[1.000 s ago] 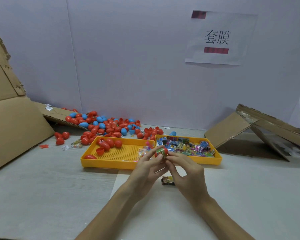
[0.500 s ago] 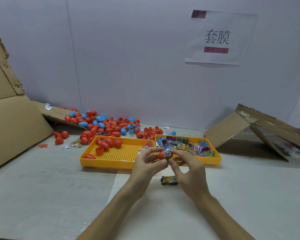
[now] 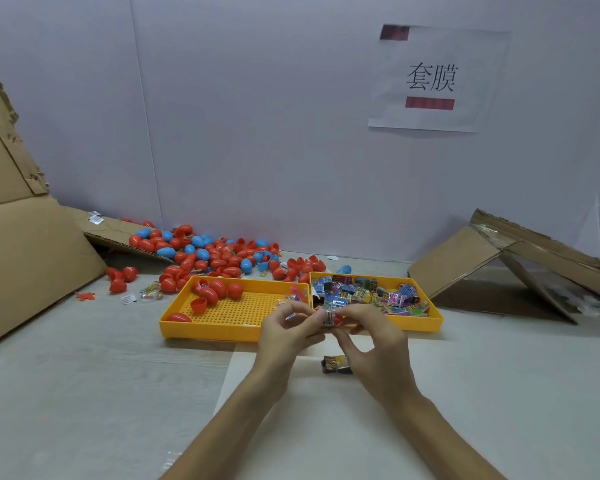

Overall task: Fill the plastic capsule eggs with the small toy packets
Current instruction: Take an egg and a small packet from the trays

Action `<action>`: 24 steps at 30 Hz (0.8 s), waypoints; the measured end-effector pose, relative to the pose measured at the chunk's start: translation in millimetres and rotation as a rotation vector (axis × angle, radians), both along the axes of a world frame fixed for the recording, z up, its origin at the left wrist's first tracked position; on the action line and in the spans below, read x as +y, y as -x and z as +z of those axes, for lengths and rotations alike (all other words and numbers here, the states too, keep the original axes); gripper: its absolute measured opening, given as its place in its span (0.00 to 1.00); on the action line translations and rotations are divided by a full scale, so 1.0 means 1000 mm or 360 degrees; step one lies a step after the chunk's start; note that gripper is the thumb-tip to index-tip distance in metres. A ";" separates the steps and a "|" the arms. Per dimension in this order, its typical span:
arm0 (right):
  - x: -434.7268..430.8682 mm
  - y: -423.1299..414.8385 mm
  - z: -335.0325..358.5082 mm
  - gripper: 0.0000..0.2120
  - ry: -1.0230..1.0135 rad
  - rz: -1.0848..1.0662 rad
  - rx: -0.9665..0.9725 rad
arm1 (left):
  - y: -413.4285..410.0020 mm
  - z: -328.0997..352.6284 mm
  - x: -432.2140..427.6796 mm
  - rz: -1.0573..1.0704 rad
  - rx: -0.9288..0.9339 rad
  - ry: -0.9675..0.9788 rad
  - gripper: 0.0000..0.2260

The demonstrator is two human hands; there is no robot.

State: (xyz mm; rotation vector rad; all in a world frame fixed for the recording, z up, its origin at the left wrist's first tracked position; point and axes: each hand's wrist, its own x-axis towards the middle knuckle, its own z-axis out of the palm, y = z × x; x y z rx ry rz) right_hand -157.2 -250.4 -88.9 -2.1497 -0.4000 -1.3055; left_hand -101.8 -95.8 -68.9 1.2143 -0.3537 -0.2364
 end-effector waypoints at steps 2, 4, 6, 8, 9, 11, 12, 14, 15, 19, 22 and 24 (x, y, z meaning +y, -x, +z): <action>0.001 0.000 0.000 0.11 0.0007 -0.0011 -0.0022 | 0.000 0.000 0.000 0.0026 -0.0016 -0.0004 0.14; 0.002 0.001 0.000 0.10 0.0037 -0.0071 -0.0037 | 0.000 0.000 -0.001 0.0053 -0.0025 -0.0027 0.12; 0.002 0.001 0.000 0.11 0.0066 -0.0125 -0.0040 | 0.000 -0.001 -0.002 0.0079 -0.0035 -0.0064 0.09; 0.003 0.002 0.001 0.10 0.0087 -0.0153 -0.0035 | -0.001 -0.001 -0.001 0.0086 -0.0017 -0.0066 0.07; 0.003 0.002 0.001 0.10 0.0096 -0.0162 -0.0034 | -0.001 -0.001 -0.001 0.0083 -0.0001 -0.0060 0.06; 0.004 0.003 0.002 0.09 0.0105 -0.0173 -0.0035 | -0.002 -0.002 0.000 0.0066 0.0033 -0.0048 0.05; 0.004 0.003 0.002 0.09 0.0100 -0.0173 -0.0033 | -0.003 -0.002 0.001 0.0053 0.0050 -0.0041 0.04; 0.003 0.003 0.003 0.08 0.0085 -0.0170 -0.0032 | -0.003 -0.002 0.001 0.0018 0.0081 -0.0029 0.05; 0.003 0.003 0.003 0.08 0.0078 -0.0168 -0.0033 | -0.004 -0.002 0.001 -0.0006 0.0095 -0.0023 0.05; 0.003 0.002 0.003 0.06 0.0019 -0.0118 -0.0014 | -0.005 -0.002 0.001 -0.0102 0.0168 -0.0005 0.07; 0.003 0.001 0.003 0.06 -0.0028 -0.0069 0.0006 | -0.006 0.000 0.002 -0.0138 0.0177 -0.0022 0.07; 0.002 0.001 0.004 0.05 -0.0065 -0.0049 0.0017 | -0.006 0.000 0.002 -0.0154 0.0185 -0.0013 0.07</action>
